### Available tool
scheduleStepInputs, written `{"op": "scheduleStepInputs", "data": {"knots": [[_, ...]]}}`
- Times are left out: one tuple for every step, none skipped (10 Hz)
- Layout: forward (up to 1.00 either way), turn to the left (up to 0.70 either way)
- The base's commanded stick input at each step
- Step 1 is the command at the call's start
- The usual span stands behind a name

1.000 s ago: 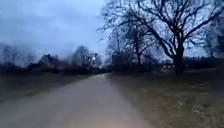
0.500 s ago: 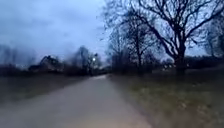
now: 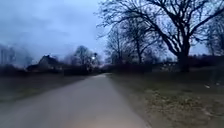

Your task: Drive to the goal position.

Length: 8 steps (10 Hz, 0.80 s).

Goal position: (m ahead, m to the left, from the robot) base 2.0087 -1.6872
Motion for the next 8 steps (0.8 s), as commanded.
{"op": "scheduleStepInputs", "data": {"knots": [[1.00,0.07],[1.00,0.22],[1.00,0.37],[1.00,0.44],[1.00,0.44],[1.00,0.43],[1.00,0.04],[1.00,0.04]]}}
